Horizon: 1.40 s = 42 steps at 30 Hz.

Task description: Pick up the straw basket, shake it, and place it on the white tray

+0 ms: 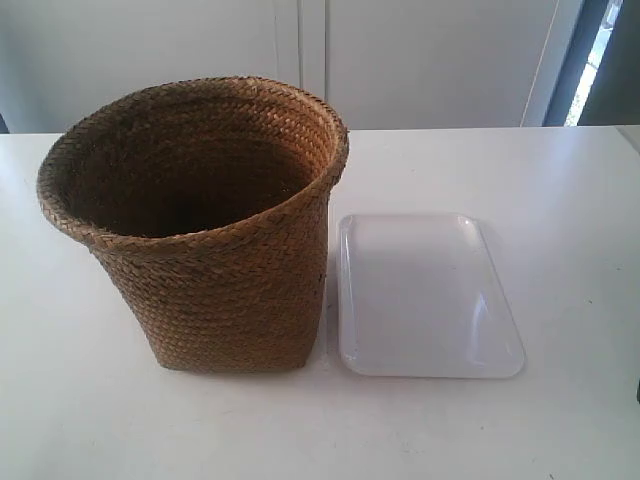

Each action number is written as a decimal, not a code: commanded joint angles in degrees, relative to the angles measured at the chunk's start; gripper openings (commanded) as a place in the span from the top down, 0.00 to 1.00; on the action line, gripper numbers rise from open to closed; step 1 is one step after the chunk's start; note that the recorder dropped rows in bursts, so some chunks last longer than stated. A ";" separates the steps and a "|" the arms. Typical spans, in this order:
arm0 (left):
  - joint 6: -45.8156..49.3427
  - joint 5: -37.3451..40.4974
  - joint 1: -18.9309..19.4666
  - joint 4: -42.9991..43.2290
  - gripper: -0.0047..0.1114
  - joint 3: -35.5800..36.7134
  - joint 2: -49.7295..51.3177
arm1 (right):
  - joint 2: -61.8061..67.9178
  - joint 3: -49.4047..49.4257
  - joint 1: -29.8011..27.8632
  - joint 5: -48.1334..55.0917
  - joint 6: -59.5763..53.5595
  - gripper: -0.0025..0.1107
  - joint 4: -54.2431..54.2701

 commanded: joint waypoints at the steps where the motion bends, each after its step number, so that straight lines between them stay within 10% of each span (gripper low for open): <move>1: 0.17 -0.03 -0.25 -0.55 0.96 0.22 -0.25 | -0.32 0.32 0.05 -0.12 -0.18 0.86 0.01; 34: 0.17 -12.01 -0.25 -0.10 0.96 0.22 -0.25 | -0.32 0.32 0.05 -0.72 -13.54 0.86 -5.11; 42: 0.04 -12.94 -0.25 -0.10 0.96 0.22 -0.25 | -0.32 0.32 0.05 -20.65 -8.60 0.86 -5.12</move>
